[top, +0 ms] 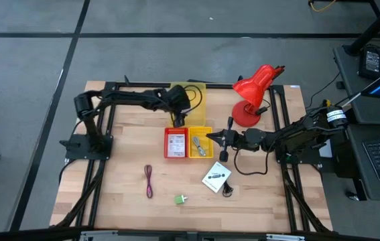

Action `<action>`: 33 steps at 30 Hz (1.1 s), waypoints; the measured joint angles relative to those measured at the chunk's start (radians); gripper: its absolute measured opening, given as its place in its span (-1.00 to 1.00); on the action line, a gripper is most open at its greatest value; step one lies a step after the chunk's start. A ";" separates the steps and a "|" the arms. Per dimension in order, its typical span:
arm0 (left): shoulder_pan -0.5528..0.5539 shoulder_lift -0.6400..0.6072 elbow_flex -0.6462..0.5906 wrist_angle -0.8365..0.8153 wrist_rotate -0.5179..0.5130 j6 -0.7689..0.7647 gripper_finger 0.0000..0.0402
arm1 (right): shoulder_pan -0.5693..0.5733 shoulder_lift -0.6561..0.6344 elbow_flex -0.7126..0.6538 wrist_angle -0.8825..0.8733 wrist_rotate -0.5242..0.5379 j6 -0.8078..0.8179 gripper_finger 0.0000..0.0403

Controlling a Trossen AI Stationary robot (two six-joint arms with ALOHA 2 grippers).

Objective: Pick and place items into bin
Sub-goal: Put the pink charger adapter into the transparent yellow bin, then put the pink charger cable into the yellow bin

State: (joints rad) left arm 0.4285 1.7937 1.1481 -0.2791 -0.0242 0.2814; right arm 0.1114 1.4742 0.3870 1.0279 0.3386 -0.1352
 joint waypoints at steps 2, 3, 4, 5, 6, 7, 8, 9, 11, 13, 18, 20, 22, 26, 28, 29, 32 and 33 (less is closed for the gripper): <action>0.008 0.025 -0.001 0.023 -0.002 -0.002 -0.03 | 0.000 0.000 0.000 0.000 0.000 0.000 -0.99; 0.012 0.036 0.000 0.033 -0.002 -0.002 -0.02 | 0.000 0.000 0.000 0.000 0.000 0.000 -0.99; 0.016 0.045 0.000 0.026 -0.003 -0.001 -0.01 | 0.000 0.000 0.000 0.000 0.000 0.000 -0.99; 0.019 0.051 -0.001 0.023 -0.006 0.001 -0.01 | 0.000 0.000 0.000 -0.001 0.000 0.000 -0.99; 0.020 0.058 -0.001 0.027 -0.008 0.001 0.00 | 0.000 0.000 0.000 -0.001 0.000 0.000 -0.99; 0.021 0.061 0.000 0.029 -0.009 0.001 0.00 | 0.000 0.000 0.000 -0.001 0.000 0.000 -0.99; 0.021 0.061 -0.001 0.029 -0.008 0.001 0.00 | 0.000 0.000 0.000 -0.001 0.000 0.000 -0.99; 0.021 0.061 -0.001 0.029 -0.009 0.001 0.01 | 0.000 0.000 0.000 -0.003 0.000 -0.001 -0.99; 0.021 0.061 -0.001 0.030 -0.008 0.001 0.01 | 0.000 0.000 0.000 -0.006 0.000 -0.001 -0.99; 0.021 0.061 -0.001 0.029 -0.008 0.002 0.02 | 0.000 0.000 0.000 -0.005 0.000 -0.002 -0.99; 0.021 0.061 -0.001 0.029 -0.009 -0.006 0.09 | 0.000 0.000 0.000 -0.006 0.000 -0.003 -0.99; 0.021 0.061 -0.001 0.029 -0.008 -0.006 0.12 | 0.000 0.000 0.000 -0.006 0.000 -0.004 -0.99; 0.021 0.061 -0.001 0.029 -0.009 -0.006 0.13 | 0.000 0.000 0.000 -0.006 0.000 -0.004 -0.99; 0.021 0.061 0.000 0.029 -0.009 -0.004 0.13 | 0.000 0.000 0.000 -0.006 0.000 -0.004 -0.99; 0.021 0.053 -0.001 0.024 -0.009 0.003 0.11 | 0.000 0.000 0.000 -0.006 0.000 -0.004 -0.99; 0.021 0.044 -0.001 0.024 -0.010 0.003 0.10 | 0.000 0.000 0.000 -0.006 0.000 -0.004 -0.99; 0.019 0.002 -0.001 0.028 -0.010 0.005 0.06 | 0.000 0.000 0.000 -0.006 0.000 -0.004 -0.99; 0.017 -0.016 -0.001 0.030 -0.010 0.005 0.04 | 0.000 0.000 0.000 -0.006 0.000 -0.004 -0.99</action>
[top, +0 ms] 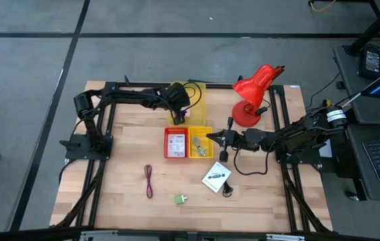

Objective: Pick and place items into bin
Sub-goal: Put the pink charger cable into the yellow bin

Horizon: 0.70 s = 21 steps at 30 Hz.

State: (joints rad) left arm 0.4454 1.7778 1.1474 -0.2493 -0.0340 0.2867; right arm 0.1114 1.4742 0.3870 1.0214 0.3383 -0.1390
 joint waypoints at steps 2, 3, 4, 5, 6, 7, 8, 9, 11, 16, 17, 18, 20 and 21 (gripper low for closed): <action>-0.009 -0.042 0.000 -0.002 0.000 0.002 -0.01 | 0.000 0.000 0.000 0.000 0.000 0.000 -0.99; -0.015 -0.062 0.000 0.000 0.002 0.006 -0.05 | 0.000 0.000 0.000 -0.001 0.000 0.000 -0.99; -0.022 -0.084 0.000 -0.001 0.010 0.012 -0.09 | 0.000 0.000 0.000 -0.001 0.000 0.000 -0.99; -0.027 -0.107 0.000 -0.007 0.026 0.013 -0.13 | 0.000 0.000 0.000 -0.001 0.000 0.000 -0.99; -0.034 -0.129 -0.002 -0.004 0.049 0.013 -0.17 | 0.000 0.000 0.000 -0.001 0.000 0.000 -0.99; -0.041 -0.153 -0.008 0.009 0.076 0.013 -0.22 | 0.000 0.000 0.000 -0.001 0.000 0.000 -0.99; -0.047 -0.178 -0.019 0.018 0.109 0.011 -0.26 | 0.000 0.000 0.000 -0.002 0.000 0.000 -0.99; -0.053 -0.203 -0.033 0.026 0.144 0.005 -0.31 | 0.000 0.000 0.000 -0.002 0.000 0.000 -0.99; -0.071 -0.246 -0.061 0.057 0.218 -0.004 -0.40 | 0.000 0.000 0.000 -0.007 0.000 0.000 -0.99; -0.123 -0.372 -0.154 0.083 0.266 -0.016 -0.59 | 0.000 0.000 0.000 -0.049 -0.001 0.014 -0.99; -0.135 -0.398 -0.174 0.082 0.253 -0.026 -0.63 | 0.000 0.000 0.001 -0.063 0.000 0.026 -0.99; -0.147 -0.422 -0.193 0.083 0.242 -0.036 -0.67 | 0.000 0.000 0.001 -0.078 0.000 0.030 -0.99; -0.173 -0.472 -0.235 0.097 0.239 -0.056 -0.73 | 0.000 0.000 0.000 -0.094 0.000 0.030 -0.99; -0.186 -0.495 -0.257 0.109 0.238 -0.068 -0.76 | 0.000 0.000 0.000 -0.094 0.000 0.030 -0.99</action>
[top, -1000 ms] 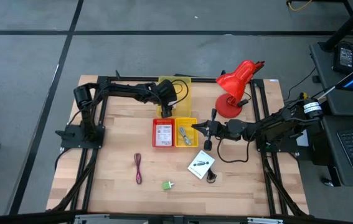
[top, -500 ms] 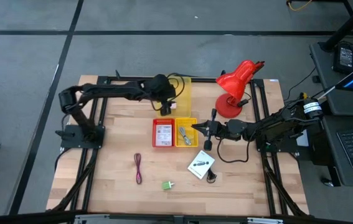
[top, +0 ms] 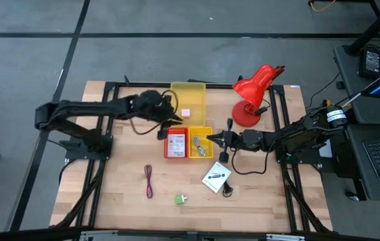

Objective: Pick and place items into bin
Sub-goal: Put the pink charger cable into the yellow bin

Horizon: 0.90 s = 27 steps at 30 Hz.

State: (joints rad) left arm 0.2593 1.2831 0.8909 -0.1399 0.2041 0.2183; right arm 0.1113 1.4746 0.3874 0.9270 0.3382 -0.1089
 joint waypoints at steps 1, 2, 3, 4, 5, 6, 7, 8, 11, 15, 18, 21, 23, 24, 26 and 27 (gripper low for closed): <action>-0.016 -0.021 -0.021 0.017 0.000 -0.011 -0.79 | 0.000 0.000 0.000 -0.002 0.000 0.000 -0.99; -0.031 -0.042 -0.044 0.028 0.000 -0.020 -0.81 | 0.000 0.000 0.000 -0.006 0.000 0.000 -0.99; -0.045 -0.063 -0.069 0.041 0.001 -0.027 -0.84 | 0.000 0.000 0.000 -0.007 0.000 0.000 -0.99; -0.061 -0.079 -0.091 0.065 0.001 -0.037 -0.86 | 0.000 0.000 0.000 -0.005 0.000 0.000 -0.99; -0.079 -0.098 -0.115 0.095 0.001 -0.050 -0.89 | 0.000 0.000 0.000 -0.003 0.000 0.000 -0.99; -0.098 -0.118 -0.139 0.126 0.002 -0.062 -0.91 | 0.000 0.000 0.000 -0.002 0.000 0.000 -0.99; -0.118 -0.139 -0.161 0.150 0.007 -0.069 -0.94 | 0.000 0.000 0.000 0.001 0.000 0.000 -0.99; -0.141 -0.157 -0.183 0.178 0.017 -0.069 -0.96 | 0.000 0.000 0.000 0.002 0.000 0.002 -0.99; -0.206 -0.209 -0.250 0.244 0.035 -0.073 -0.99 | 0.000 0.000 0.000 0.002 0.000 0.003 -0.99; -0.288 -0.255 -0.328 0.336 0.017 -0.116 -0.99 | 0.004 0.000 0.000 0.002 0.000 0.026 -0.99; -0.347 -0.264 -0.388 0.408 -0.027 -0.151 -0.99 | 0.004 0.000 0.000 0.002 -0.001 0.071 -0.99; -0.395 -0.255 -0.445 0.502 -0.080 -0.161 -0.99 | 0.004 0.000 0.000 0.002 -0.001 0.081 -0.99; -0.421 -0.245 -0.479 0.562 -0.123 -0.162 -0.99 | 0.004 0.000 0.000 0.002 -0.001 0.078 -0.99; -0.432 -0.239 -0.496 0.603 -0.148 -0.162 -0.99 | 0.004 0.000 0.000 0.002 -0.001 0.078 -0.99; -0.450 -0.222 -0.529 0.702 -0.199 -0.163 -0.99 | 0.004 0.000 0.000 0.002 -0.001 0.077 -0.99; -0.458 -0.212 -0.543 0.745 -0.215 -0.163 -0.99 | 0.004 0.000 0.000 0.002 -0.001 0.078 -0.99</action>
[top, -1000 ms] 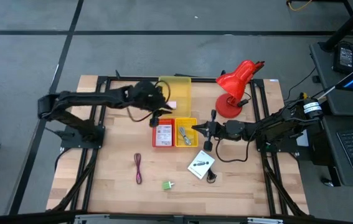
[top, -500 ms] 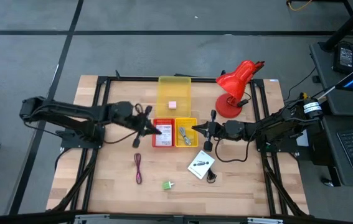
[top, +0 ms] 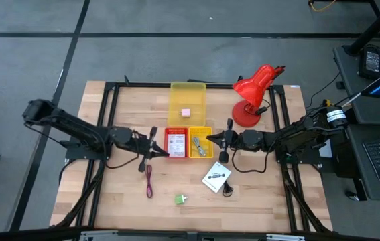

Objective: Pick and place items into bin
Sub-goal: Put the pink charger cable into the yellow bin

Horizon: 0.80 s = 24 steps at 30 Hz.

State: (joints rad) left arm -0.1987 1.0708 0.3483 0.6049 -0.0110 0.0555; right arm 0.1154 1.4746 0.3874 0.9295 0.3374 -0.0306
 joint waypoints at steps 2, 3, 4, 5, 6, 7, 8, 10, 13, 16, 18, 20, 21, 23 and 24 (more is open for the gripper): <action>-0.013 0.018 -0.017 0.069 -0.005 0.004 -0.99 | 0.001 0.000 0.006 -0.001 0.000 0.016 -0.99; -0.018 0.025 -0.019 0.090 -0.002 0.007 -0.99 | 0.003 0.000 0.012 0.000 0.000 0.026 -0.99; -0.023 0.029 -0.019 0.098 0.006 0.007 -0.99 | 0.006 0.000 0.021 0.001 0.000 0.027 -0.99; -0.029 0.033 -0.019 0.099 0.011 0.007 -0.98 | 0.009 0.000 0.028 0.001 0.000 0.026 -0.99; -0.034 0.038 -0.019 0.099 0.019 0.007 -0.99 | 0.014 0.000 0.036 0.000 0.000 0.025 -0.99; -0.038 0.043 -0.019 0.099 0.028 0.008 -0.99 | 0.015 0.000 0.044 -0.005 -0.001 0.026 -0.99; -0.044 0.047 -0.019 0.098 0.035 0.009 -0.99 | 0.016 0.000 0.053 -0.017 -0.002 0.027 -0.99; -0.053 0.055 -0.019 0.101 0.037 0.010 -0.99 | 0.015 0.000 0.065 -0.047 -0.002 0.028 -0.99; -0.058 0.068 -0.019 0.103 0.038 0.010 -0.98 | 0.014 -0.001 0.080 -0.092 0.000 0.028 -0.99; -0.058 0.077 -0.019 0.102 0.036 0.010 -0.98 | 0.015 -0.026 0.092 -0.144 -0.001 0.070 -0.99; -0.058 0.081 -0.019 0.106 0.036 0.009 -0.99 | 0.018 -0.055 0.099 -0.191 0.000 0.128 -0.99; -0.058 0.088 -0.019 0.107 0.036 0.009 -0.99 | 0.026 -0.089 0.103 -0.243 0.000 0.171 -0.99; -0.059 0.091 -0.019 0.107 0.037 0.010 -0.99 | 0.031 -0.105 0.103 -0.272 0.001 0.187 -0.99; -0.062 0.098 -0.019 0.108 0.037 0.010 -0.98 | 0.049 -0.136 0.103 -0.333 0.000 0.210 -0.99; -0.063 0.102 -0.019 0.108 0.036 0.010 -0.98 | 0.059 -0.149 0.103 -0.357 0.000 0.214 -0.99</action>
State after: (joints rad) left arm -0.2613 1.1726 0.3294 0.7132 0.0254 0.0650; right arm 0.1745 1.3259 0.4908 0.5722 0.3370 0.1831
